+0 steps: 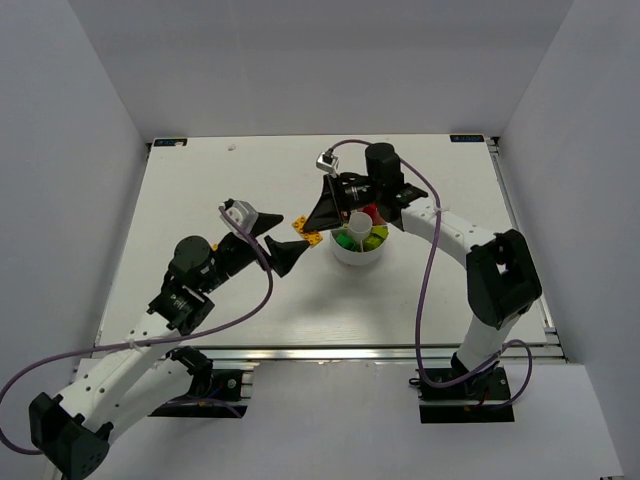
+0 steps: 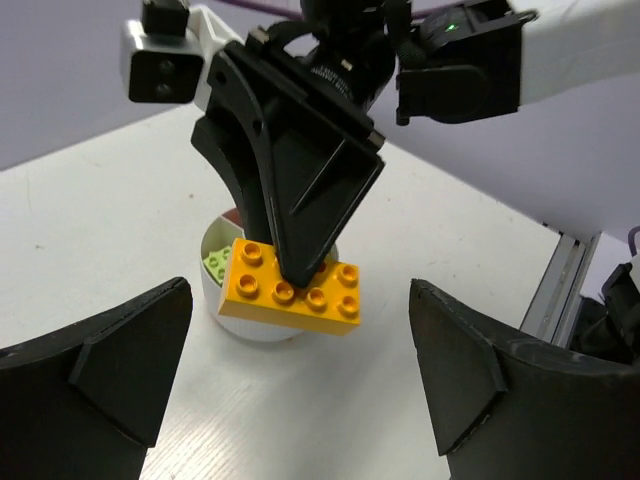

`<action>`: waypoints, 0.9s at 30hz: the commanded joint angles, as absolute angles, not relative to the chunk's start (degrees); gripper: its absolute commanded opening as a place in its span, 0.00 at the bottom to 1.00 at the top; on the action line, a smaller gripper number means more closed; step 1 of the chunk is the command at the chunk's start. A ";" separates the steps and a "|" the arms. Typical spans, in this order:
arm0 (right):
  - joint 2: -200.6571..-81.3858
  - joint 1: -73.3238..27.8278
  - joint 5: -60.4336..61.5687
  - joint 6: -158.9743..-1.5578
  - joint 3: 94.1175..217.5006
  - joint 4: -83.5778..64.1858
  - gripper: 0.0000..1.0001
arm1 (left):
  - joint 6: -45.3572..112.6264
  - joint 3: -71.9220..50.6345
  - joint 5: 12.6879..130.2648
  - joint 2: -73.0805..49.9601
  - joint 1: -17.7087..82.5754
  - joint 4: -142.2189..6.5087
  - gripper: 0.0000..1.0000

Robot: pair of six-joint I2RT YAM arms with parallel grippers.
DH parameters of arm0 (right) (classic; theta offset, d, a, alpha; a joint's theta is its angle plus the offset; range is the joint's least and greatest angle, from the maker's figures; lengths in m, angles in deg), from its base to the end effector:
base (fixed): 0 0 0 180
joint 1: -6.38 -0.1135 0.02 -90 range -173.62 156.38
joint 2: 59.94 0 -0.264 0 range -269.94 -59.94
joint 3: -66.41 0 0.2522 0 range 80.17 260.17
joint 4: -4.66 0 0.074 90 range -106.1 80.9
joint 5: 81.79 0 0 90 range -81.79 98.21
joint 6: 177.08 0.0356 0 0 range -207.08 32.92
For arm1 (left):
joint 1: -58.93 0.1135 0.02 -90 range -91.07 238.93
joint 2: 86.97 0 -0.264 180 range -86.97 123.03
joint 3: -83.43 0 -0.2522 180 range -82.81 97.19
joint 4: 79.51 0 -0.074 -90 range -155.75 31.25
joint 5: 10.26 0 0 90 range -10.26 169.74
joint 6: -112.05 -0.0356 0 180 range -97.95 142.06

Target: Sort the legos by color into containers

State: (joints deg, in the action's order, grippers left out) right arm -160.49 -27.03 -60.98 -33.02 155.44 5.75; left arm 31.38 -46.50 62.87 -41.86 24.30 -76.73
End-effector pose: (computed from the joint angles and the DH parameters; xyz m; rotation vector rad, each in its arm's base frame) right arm 0.3161 0.2484 0.3070 -0.7304 2.0574 2.0334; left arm 0.1529 -0.1181 0.3265 0.5819 1.4843 -0.8293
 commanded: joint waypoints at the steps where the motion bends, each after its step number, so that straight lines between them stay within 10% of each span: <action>1: -157.59 -25.27 -60.26 -43.57 158.75 -0.48 0.00 | 33.57 -47.48 65.41 -44.78 24.30 -77.09 0.98; 6: -156.71 -22.19 -57.55 -54.94 160.76 -9.58 0.00 | 37.51 -47.22 71.28 -45.92 24.30 -72.18 0.98; 11: -153.74 -20.52 -42.54 -83.00 167.45 -30.00 0.00 | 53.22 -41.96 102.38 -44.52 24.39 -53.65 0.98; 16: -143.45 -18.59 -20.56 -92.09 152.10 -14.53 0.00 | 59.92 -33.00 103.57 -34.01 29.11 -36.53 0.91; 20: -135.99 -17.62 -12.89 -96.12 139.78 -0.95 0.00 | 65.72 -30.43 93.03 -26.60 38.00 -30.33 0.26; 23: -133.34 -17.62 -11.92 -96.57 133.19 7.03 0.00 | 68.88 -32.01 87.48 -26.93 41.87 -33.05 0.24; 27: -133.59 -17.53 -12.53 -95.18 129.57 12.34 0.00 | 71.53 -32.63 82.48 -25.97 45.39 -33.76 0.52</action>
State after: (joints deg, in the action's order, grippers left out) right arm -134.18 -17.61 -15.12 -93.74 130.28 1.34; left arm 67.20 -32.73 88.45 -25.12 43.67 -34.35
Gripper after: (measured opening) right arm 0.350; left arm 0.411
